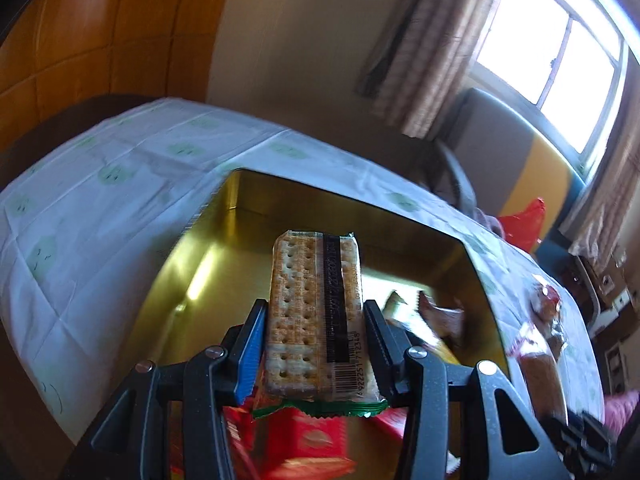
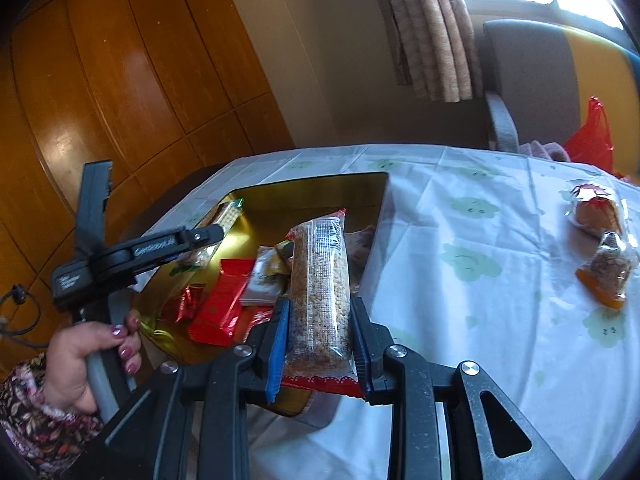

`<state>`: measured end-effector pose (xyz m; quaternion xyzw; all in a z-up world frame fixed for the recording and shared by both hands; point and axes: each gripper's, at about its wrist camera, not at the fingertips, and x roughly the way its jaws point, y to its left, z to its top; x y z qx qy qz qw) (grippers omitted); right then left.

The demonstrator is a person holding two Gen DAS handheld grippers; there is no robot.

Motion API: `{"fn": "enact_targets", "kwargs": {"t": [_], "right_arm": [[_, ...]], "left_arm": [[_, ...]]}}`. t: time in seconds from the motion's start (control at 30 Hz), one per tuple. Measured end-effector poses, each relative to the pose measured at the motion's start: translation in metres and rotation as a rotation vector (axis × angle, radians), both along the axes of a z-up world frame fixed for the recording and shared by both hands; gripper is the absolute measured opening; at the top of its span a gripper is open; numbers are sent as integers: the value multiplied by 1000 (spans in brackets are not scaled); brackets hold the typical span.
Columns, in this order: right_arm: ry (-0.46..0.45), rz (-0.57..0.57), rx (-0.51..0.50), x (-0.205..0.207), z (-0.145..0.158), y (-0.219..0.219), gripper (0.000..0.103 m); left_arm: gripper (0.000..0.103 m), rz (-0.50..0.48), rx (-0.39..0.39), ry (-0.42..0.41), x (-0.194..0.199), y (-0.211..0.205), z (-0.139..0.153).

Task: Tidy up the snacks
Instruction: 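Carry the cracker packet and granola bar into the gold tin with both tools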

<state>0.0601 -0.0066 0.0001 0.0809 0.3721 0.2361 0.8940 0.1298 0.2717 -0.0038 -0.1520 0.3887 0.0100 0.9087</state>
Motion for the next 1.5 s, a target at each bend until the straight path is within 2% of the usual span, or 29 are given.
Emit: {"fn": "enact_targets", "kwargs": {"t": [0.23,0.3,0.37,0.57,0.67,0.73,0.83,1.03,1.2,1.3,1.37,1.5], "right_arm": [[44,25,-6,6,-5,25,30],[53,25,-7,8,-6,30,30],[59,24,-7,9,-6,34,30],[84,5,-21,13,-9,42,30],[97,-4,-23,15,-13,42,30],[106,-11,-25,17,-15,41,30],[123,-23,-23,20,-19,40,30],[133,-39,-11,23,-22,38,30],[128,-44,-18,23,-22,39,30],[114,-77,-36,22,-20,38,32],[88,-101,-49,19,-17,35,43],[53,-112,-17,13,-11,27,46]], "left_arm": [[48,48,19,71,19,27,-16],[47,56,-15,92,22,34,-21],[48,57,-9,111,26,36,-22],[48,102,13,120,21,40,-20],[49,120,6,97,11,40,-17],[55,116,7,85,8,38,-15],[56,117,17,77,4,35,-13],[56,111,12,9,-19,17,1],[56,108,-12,-8,-36,6,3],[56,125,-35,-25,-42,7,8],[56,139,-44,-33,-45,8,10],[56,161,-68,-50,-49,10,14]]}}
